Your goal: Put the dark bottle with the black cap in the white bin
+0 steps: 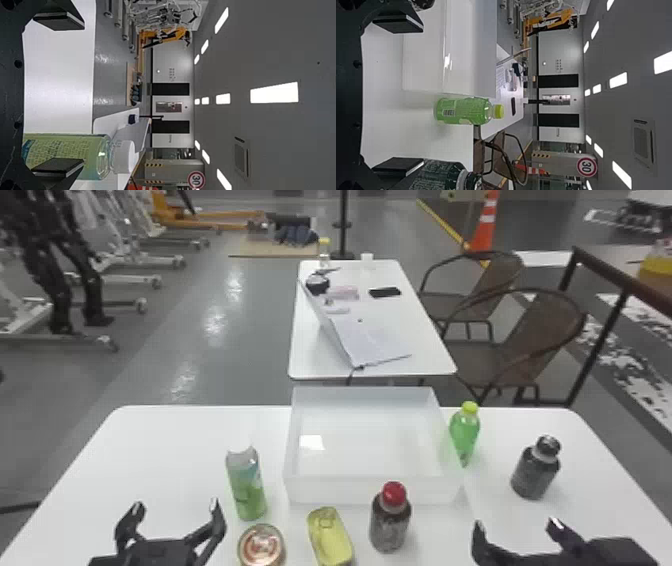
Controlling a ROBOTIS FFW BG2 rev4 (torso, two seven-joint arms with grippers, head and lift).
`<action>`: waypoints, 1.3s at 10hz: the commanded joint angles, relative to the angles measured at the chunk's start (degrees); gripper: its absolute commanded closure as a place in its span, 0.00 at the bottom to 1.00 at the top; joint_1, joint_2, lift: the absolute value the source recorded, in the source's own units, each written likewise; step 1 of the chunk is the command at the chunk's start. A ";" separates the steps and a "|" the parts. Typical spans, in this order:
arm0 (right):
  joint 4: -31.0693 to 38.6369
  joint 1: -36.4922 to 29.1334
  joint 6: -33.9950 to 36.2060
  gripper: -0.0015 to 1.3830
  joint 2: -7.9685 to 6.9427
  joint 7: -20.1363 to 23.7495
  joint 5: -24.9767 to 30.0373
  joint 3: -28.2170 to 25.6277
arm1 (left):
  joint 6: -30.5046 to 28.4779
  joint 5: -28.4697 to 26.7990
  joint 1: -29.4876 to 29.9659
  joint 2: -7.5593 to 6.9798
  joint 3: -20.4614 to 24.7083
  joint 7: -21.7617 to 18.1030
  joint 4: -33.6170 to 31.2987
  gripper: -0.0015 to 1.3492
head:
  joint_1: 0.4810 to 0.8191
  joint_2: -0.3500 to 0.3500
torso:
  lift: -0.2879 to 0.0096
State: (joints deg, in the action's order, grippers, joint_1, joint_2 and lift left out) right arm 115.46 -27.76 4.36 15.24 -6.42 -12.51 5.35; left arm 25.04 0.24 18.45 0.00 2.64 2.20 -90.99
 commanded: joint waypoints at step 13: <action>-16.58 6.67 -7.52 0.08 -0.12 5.80 -4.18 -6.14 | 2.82 1.25 -0.78 0.15 -0.27 0.26 1.69 0.07 | 0.20 0.50 | 0.63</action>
State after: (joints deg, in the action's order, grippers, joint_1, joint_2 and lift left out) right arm 100.11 -21.38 -2.61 15.12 -0.63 -16.36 -0.22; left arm 27.64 1.34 17.68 0.00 2.37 2.46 -89.40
